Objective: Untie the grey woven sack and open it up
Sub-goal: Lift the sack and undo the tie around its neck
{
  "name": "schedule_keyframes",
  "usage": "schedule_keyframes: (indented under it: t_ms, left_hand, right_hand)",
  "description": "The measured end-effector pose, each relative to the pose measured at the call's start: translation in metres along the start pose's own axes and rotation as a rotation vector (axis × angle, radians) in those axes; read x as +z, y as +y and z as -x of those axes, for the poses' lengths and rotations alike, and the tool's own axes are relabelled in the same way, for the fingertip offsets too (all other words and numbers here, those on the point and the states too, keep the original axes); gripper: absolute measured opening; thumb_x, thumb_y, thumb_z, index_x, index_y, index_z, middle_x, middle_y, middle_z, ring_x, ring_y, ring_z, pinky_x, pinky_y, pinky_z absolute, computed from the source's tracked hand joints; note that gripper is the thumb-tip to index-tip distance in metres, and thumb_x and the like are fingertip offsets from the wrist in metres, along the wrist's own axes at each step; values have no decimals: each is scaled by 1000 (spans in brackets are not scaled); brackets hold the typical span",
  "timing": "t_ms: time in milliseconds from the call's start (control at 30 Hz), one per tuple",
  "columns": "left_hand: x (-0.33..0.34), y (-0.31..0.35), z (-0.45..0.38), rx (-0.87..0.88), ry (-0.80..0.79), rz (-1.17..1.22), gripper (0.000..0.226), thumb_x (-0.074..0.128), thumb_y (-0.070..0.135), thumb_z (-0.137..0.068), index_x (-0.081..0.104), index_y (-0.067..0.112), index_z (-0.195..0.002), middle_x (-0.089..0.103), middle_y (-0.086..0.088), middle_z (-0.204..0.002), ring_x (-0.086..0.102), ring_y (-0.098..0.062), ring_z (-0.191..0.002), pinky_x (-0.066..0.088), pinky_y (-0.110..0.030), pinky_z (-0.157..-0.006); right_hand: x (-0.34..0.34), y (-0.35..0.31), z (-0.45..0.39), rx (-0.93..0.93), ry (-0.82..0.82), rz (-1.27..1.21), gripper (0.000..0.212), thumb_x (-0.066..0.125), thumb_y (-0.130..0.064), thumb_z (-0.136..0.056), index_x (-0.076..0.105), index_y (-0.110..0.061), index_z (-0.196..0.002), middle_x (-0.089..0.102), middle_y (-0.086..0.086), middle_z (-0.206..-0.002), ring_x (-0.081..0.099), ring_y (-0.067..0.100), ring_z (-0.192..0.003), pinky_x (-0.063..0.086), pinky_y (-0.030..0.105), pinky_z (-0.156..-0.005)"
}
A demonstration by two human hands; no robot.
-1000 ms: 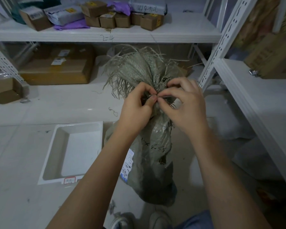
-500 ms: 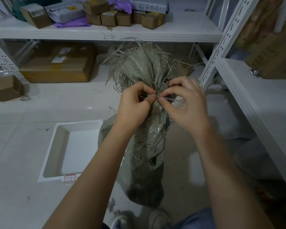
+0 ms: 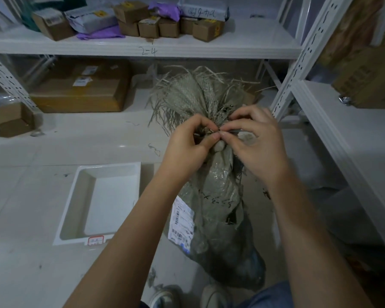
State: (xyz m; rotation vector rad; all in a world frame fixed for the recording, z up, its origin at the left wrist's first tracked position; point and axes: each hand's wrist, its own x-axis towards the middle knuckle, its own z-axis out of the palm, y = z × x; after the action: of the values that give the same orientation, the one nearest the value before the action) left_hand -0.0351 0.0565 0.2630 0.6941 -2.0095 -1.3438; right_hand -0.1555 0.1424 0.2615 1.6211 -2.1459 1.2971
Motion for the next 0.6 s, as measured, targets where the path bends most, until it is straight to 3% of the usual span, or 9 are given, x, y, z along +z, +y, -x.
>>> schedule_keyframes:
  t_ms: [100, 267, 433, 600]
  left_hand:
    - [1, 0, -1, -20, -1, 4, 14, 61, 9, -86, 55, 21, -80, 54, 6, -70, 47, -6, -59, 37, -18, -55]
    - [1, 0, -2, -18, 9, 6, 28, 58, 6, -86, 50, 29, -73, 53, 2, -70, 46, -11, -62, 37, -24, -58]
    - [3, -1, -3, -57, 13, 18, 27, 55, 5, -88, 48, 28, -74, 50, 6, -68, 45, -9, -62, 36, -23, -58]
    - [2, 0, -4, -134, -11, 98, 14, 52, 4, -90, 51, 15, -83, 50, 0, -66, 41, -8, -56, 31, -13, -46]
  right_hand:
    - [1, 0, 0, -11, -4, -5, 17, 68, -30, -75, 76, -19, -84, 54, -12, -94, 47, 9, -94, 43, 37, -85]
    - [1, -2, 0, -13, -6, 24, 10, 73, -23, -74, 76, -19, -83, 64, -1, -94, 56, 21, -94, 41, 38, -85]
    - [2, -5, 2, -21, -22, 49, 12, 67, -24, -77, 73, -16, -83, 63, 3, -94, 57, 24, -94, 43, 41, -85]
    - [0, -4, 2, 4, -33, 33, 9, 68, -21, -78, 72, -15, -84, 62, 1, -94, 57, 22, -96, 45, 45, -85]
